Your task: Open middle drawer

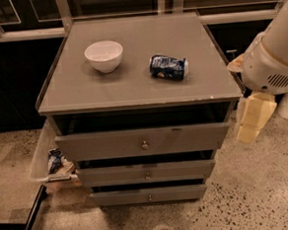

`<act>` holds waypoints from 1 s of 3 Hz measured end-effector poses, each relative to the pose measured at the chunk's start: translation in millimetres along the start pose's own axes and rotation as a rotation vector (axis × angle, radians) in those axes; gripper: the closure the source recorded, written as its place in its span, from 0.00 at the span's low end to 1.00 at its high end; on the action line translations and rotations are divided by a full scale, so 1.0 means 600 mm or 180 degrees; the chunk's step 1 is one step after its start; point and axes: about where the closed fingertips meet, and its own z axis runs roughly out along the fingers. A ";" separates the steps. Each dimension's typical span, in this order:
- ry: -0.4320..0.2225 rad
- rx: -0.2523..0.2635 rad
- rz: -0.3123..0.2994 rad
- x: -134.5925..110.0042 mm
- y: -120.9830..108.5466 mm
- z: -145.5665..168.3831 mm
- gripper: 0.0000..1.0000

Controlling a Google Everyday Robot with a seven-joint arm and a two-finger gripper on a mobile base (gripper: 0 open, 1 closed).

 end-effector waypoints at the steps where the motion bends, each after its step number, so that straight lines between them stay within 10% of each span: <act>1: -0.0034 -0.0017 -0.0022 0.018 0.017 0.072 0.00; 3: -0.0114 -0.0093 0.0046 0.022 0.032 0.100 0.00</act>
Offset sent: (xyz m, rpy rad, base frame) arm -0.0021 0.0011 -0.0367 0.0093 0.0046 0.0109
